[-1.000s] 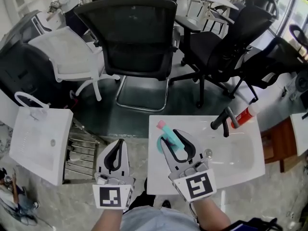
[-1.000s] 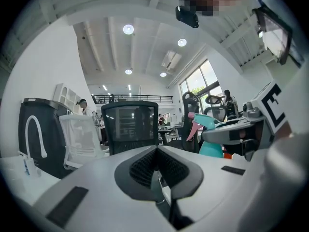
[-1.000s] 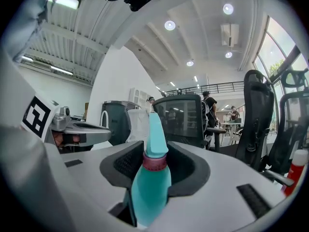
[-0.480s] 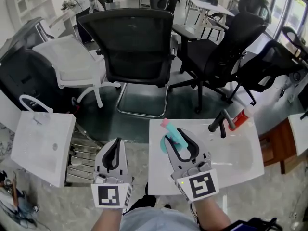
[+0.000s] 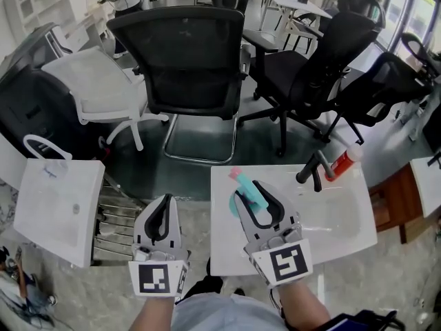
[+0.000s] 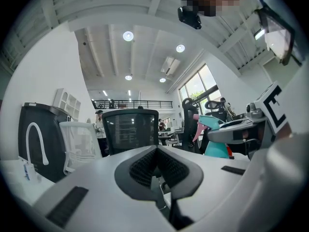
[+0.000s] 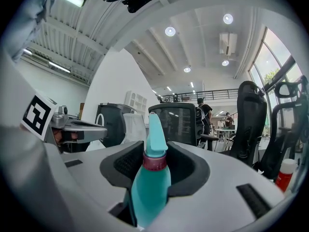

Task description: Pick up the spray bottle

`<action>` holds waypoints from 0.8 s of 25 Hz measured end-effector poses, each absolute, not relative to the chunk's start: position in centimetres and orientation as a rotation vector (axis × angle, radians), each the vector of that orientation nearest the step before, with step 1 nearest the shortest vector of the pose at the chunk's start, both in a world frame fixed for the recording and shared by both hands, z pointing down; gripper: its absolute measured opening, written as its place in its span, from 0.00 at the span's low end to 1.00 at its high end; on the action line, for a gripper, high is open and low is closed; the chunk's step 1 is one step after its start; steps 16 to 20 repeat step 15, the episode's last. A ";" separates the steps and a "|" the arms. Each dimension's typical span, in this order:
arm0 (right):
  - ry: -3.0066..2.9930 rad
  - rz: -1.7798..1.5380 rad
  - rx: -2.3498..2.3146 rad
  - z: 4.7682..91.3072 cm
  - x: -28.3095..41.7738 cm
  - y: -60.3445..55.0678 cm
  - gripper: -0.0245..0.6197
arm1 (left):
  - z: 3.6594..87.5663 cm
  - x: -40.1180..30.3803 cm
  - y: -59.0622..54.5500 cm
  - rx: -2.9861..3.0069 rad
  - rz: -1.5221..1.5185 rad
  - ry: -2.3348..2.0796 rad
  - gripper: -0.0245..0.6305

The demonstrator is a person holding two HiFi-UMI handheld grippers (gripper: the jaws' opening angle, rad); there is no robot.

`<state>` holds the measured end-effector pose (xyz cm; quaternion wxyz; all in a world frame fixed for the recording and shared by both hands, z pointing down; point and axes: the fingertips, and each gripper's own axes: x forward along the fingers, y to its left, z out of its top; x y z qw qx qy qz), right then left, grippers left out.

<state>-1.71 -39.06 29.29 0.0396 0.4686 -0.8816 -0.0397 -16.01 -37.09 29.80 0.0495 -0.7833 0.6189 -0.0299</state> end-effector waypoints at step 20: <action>-2.710 -0.091 1.427 29.8 -1.7 -39.2 0.29 | 29.9 -15.8 -37.4 -2.386 -0.105 1.880 0.07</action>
